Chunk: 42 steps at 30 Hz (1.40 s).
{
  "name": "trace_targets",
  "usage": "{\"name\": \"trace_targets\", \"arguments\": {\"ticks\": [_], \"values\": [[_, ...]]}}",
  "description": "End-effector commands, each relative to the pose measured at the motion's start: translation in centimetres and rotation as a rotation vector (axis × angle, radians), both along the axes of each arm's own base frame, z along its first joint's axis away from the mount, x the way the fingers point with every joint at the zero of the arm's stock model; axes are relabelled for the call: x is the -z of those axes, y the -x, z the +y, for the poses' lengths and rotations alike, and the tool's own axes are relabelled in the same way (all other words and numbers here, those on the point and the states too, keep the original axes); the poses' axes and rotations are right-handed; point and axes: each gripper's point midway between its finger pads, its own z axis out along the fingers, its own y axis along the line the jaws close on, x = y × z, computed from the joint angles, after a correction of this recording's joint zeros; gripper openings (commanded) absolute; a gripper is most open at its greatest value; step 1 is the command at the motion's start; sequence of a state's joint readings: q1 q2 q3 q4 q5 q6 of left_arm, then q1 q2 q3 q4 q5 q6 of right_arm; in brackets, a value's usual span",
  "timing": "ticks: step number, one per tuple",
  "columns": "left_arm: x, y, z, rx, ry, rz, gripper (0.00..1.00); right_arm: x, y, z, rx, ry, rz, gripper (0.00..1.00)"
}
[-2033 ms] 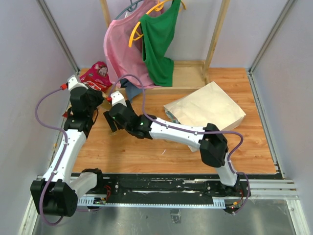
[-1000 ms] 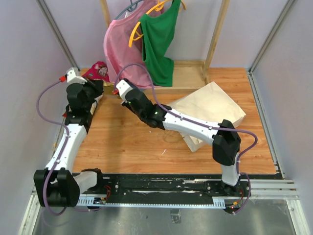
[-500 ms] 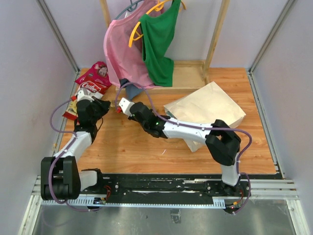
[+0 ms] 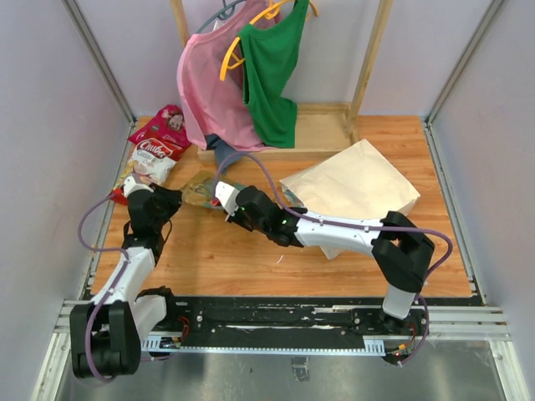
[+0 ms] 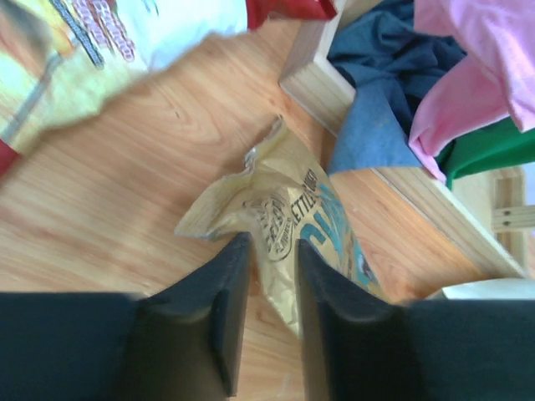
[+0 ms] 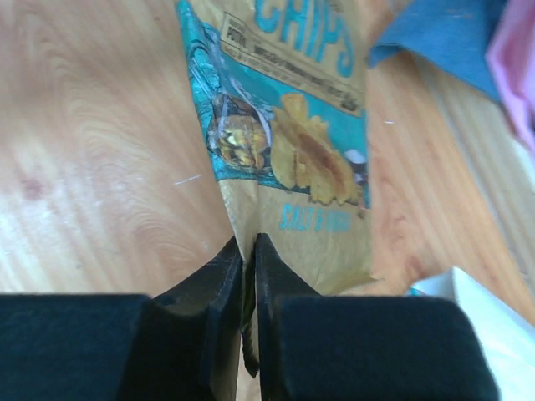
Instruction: Take the snacks out of the paper bag
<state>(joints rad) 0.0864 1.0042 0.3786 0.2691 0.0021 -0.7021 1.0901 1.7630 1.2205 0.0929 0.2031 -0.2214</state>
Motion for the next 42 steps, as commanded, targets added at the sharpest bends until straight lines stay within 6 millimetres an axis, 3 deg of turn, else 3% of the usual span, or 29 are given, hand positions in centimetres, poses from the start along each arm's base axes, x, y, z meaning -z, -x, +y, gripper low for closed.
{"name": "trace_targets", "arguments": {"ticks": [1, 2, 3, 4, 5, 7, 10, 12, 16, 18, 21, 24, 27, 31, 36, 42], "values": [[-1.8, 0.6, 2.2, -0.094, -0.065, -0.033, 0.46, 2.7, 2.7, 2.2, -0.086, -0.026, 0.169, 0.12], [-1.9, 0.7, 2.2, -0.091, -0.074, -0.022, 0.61, 3.2, 3.0, 2.5, -0.098, -0.017, 0.190, 0.18], [-1.8, 0.7, 2.3, -0.087, -0.083, -0.007, 0.74, 3.4, 3.2, 2.8, -0.109, -0.008, 0.208, 0.40], [-1.5, 0.9, 2.3, -0.086, -0.090, 0.014, 0.83, 3.6, 3.4, 3.0, -0.117, 0.000, 0.223, 0.70], [-1.3, 1.1, 2.3, -0.083, -0.092, 0.019, 0.88, 3.8, 3.8, 2.8, -0.123, 0.017, 0.241, 0.86], [-1.3, 1.5, 2.1, -0.079, -0.086, 0.002, 0.94, 2.8, 4.1, 2.6, -0.135, -0.004, 0.241, 0.97], [-2.3, 1.7, 1.1, -0.037, -0.066, -0.053, 0.98, -0.3, 5.0, 1.8, -0.165, -0.095, 0.214, 0.98], [-3.4, 1.2, -0.6, 0.063, -0.054, -0.100, 0.99, -2.8, 5.4, 0.8, -0.168, -0.155, 0.194, 0.98], [-3.6, -0.1, -7.1, 0.335, -0.069, -0.072, 0.95, -7.8, 4.6, -2.7, -0.054, -0.290, 0.097, 0.98], [-2.6, 0.0, -10.3, 0.413, -0.093, -0.044, 0.89, -9.1, 3.4, -5.8, 0.069, -0.362, 0.069, 0.98], [-0.7, 0.6, -13.0, 0.463, -0.084, -0.041, 0.72, -11.4, 2.2, -11.6, 0.238, -0.487, 0.025, 0.98], [1.1, 1.5, -14.8, 0.534, -0.040, -0.035, 0.45, -11.8, 1.8, -17.4, 0.387, -0.562, -0.033, 0.98], [3.3, 2.0, -15.3, 0.558, -0.027, 0.006, 0.32, -11.7, 1.6, -22.1, 0.518, -0.684, -0.036, 0.98], [5.5, 1.4, -15.1, 0.528, -0.012, 0.064, 0.24, -10.1, 0.9, -25.5, 0.625, -0.789, 0.003, 0.98], [8.2, 0.7, -13.7, 0.474, 0.050, 0.138, 0.19, -8.9, 0.3, -24.9, 0.632, -0.760, 0.078, 0.98], [9.7, -0.7, -11.1, 0.404, 0.163, 0.160, 0.14, -8.0, -0.1, -23.5, 0.603, -0.742, 0.124, 0.98]]}}
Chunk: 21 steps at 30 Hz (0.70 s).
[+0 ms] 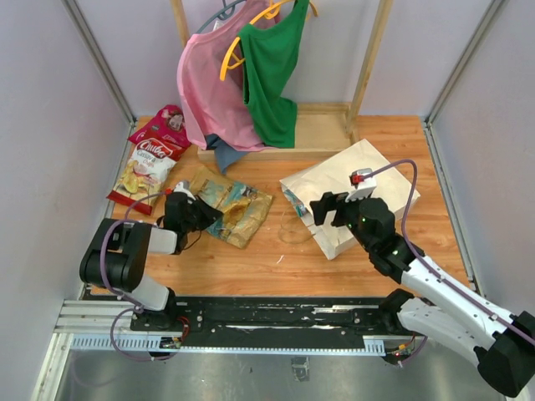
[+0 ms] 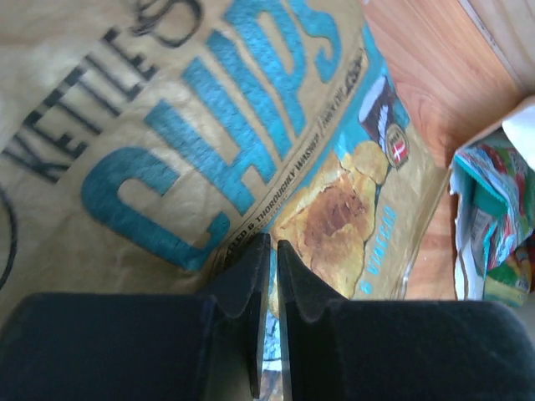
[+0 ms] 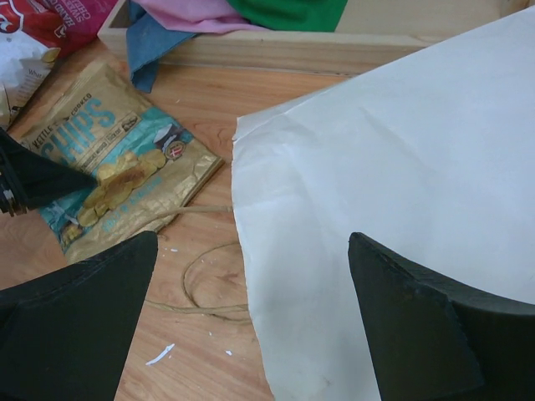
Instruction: Take the snacks out of the paper bag
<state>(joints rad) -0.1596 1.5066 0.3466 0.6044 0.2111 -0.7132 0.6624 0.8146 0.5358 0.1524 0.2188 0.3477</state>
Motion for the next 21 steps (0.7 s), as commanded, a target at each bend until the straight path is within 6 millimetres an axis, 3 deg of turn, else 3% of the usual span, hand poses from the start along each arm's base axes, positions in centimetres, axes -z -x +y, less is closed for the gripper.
{"name": "trace_targets", "arguments": {"ticks": [1, 7, 11, 16, 21], "values": [[-0.4, -1.8, 1.0, -0.038, 0.076, -0.024, 0.13, -1.4, -0.3, 1.1, -0.029, -0.055, -0.001, 0.98], [0.8, -3.8, 3.6, -0.137, 0.065, 0.013, 0.09, -1.4, -0.1, 0.8, -0.029, -0.046, 0.000, 0.98], [0.5, -4.6, 5.4, -0.213, 0.106, 0.008, 0.06, -1.7, 0.3, 0.2, -0.018, -0.043, -0.017, 0.98], [-1.0, -5.3, 6.9, -0.300, 0.150, -0.025, 0.03, -1.6, 0.5, 0.1, -0.025, -0.037, -0.016, 0.98], [-2.8, -5.7, 7.0, -0.353, 0.243, -0.085, 0.01, -1.4, 0.6, 0.2, -0.036, -0.030, -0.011, 0.98]]}}
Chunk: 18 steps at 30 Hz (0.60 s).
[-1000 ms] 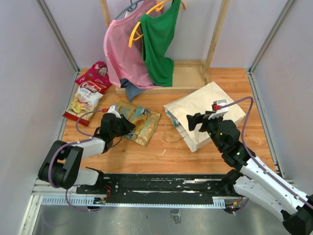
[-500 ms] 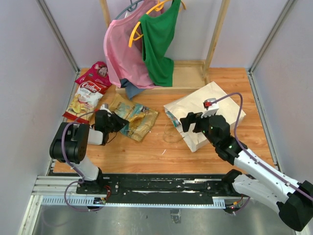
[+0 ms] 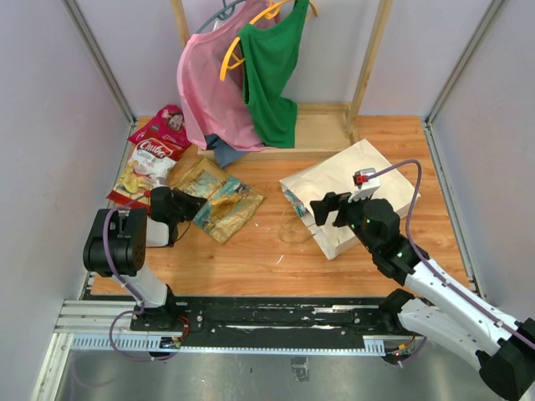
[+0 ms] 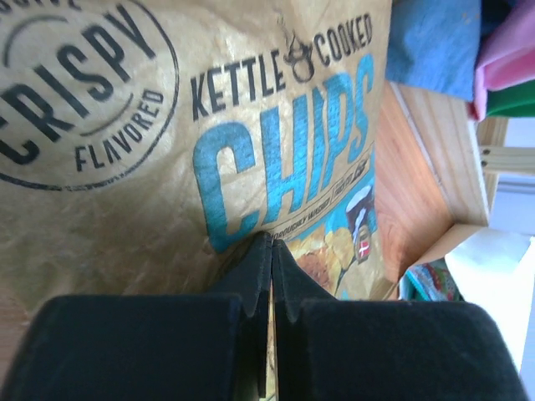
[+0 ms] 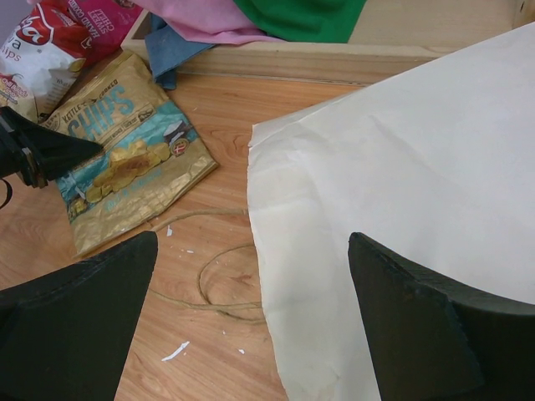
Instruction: Take the snacks out of the paper bag
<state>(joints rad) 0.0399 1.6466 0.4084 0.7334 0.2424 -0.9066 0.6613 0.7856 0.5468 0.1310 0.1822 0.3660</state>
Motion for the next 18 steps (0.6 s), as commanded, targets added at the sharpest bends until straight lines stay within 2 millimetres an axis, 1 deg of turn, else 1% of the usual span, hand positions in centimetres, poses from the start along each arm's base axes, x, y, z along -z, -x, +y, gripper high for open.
{"name": "trace_targets", "arguments": {"ticks": [1, 3, 5, 6, 8, 11, 12, 13, 18], "values": [[-2.5, -1.2, 0.9, -0.092, 0.078, -0.103, 0.01, -0.6, 0.0, -0.1, -0.008, 0.004, -0.010, 0.98], [-2.3, -0.6, 0.0, -0.069, 0.120, -0.109, 0.01, -0.6, 0.1, -0.2, -0.009, 0.008, -0.011, 0.98], [-2.2, -0.1, -1.4, -0.026, 0.133, -0.120, 0.01, -0.6, 0.2, -0.3, -0.006, 0.012, -0.013, 0.98], [-2.3, 0.1, -2.1, -0.001, 0.125, -0.129, 0.06, -0.5, 0.2, -0.3, -0.007, 0.013, -0.013, 0.98], [-3.0, 0.0, -3.7, 0.066, 0.092, -0.165, 0.18, -0.3, 0.2, -0.3, -0.010, 0.015, -0.010, 0.98], [-3.8, -0.7, -5.7, 0.159, 0.048, -0.194, 0.33, -0.1, 0.1, 0.0, -0.019, 0.019, -0.001, 0.98], [-3.8, -1.1, -6.0, 0.169, 0.032, -0.185, 0.38, 0.0, 0.1, 0.0, -0.019, 0.021, 0.001, 0.98], [-3.5, -1.4, -5.9, 0.161, 0.016, -0.163, 0.40, 0.1, 0.0, 0.0, -0.020, 0.023, 0.003, 0.98], [-3.1, -3.2, -4.5, 0.092, -0.070, -0.092, 0.40, 0.2, -0.1, 0.0, -0.015, 0.028, 0.003, 0.98]]}}
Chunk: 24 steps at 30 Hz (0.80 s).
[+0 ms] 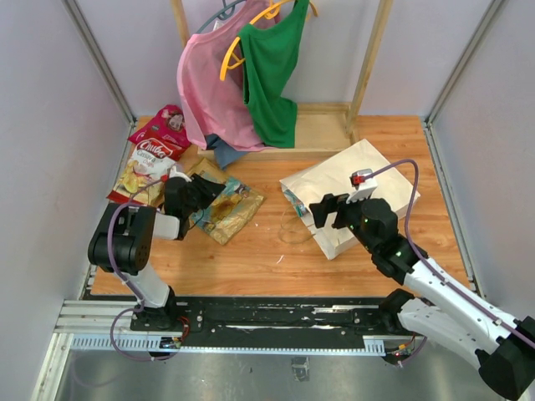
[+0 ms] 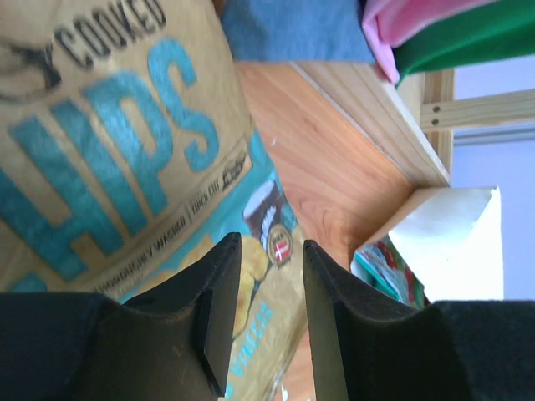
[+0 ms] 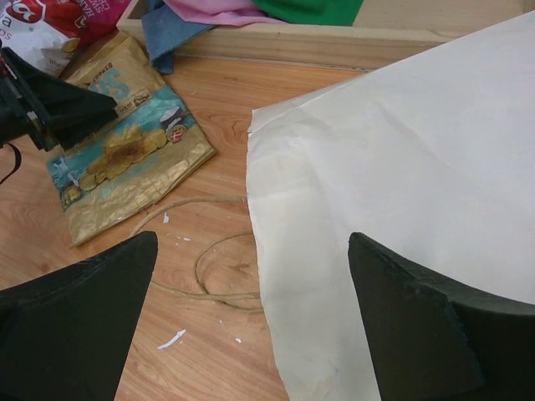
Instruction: Take the snacks out of the paper bag
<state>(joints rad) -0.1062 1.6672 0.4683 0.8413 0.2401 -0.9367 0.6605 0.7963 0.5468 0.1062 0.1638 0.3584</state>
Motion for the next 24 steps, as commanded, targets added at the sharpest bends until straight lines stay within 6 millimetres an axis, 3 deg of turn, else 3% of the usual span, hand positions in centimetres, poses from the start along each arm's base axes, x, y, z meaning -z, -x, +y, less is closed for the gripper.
{"name": "trace_targets", "arguments": {"ticks": [1, 3, 7, 13, 18, 24], "values": [[0.4, -1.9, 1.4, -0.051, -0.121, 0.047, 0.40, -0.7, -0.3, -0.2, 0.004, 0.001, -0.024, 0.98], [0.9, -2.9, 1.9, -0.066, -0.182, 0.074, 0.41, -0.6, -0.4, -0.1, 0.002, 0.001, -0.022, 0.98], [1.1, -5.3, 2.6, -0.094, -0.314, 0.125, 0.54, -0.4, -0.4, 0.0, 0.000, 0.012, -0.017, 0.98], [3.5, -7.0, 2.6, -0.077, -0.399, 0.235, 0.56, -0.4, -0.6, -0.3, 0.010, 0.023, -0.024, 0.98], [5.6, -5.6, 5.1, -0.232, -0.426, 0.331, 0.55, -0.2, -0.7, -0.7, 0.019, 0.045, -0.021, 0.98], [4.8, -2.8, 8.5, -0.415, -0.457, 0.337, 0.52, -0.5, -0.6, -1.2, 0.028, 0.050, -0.031, 0.98]]}}
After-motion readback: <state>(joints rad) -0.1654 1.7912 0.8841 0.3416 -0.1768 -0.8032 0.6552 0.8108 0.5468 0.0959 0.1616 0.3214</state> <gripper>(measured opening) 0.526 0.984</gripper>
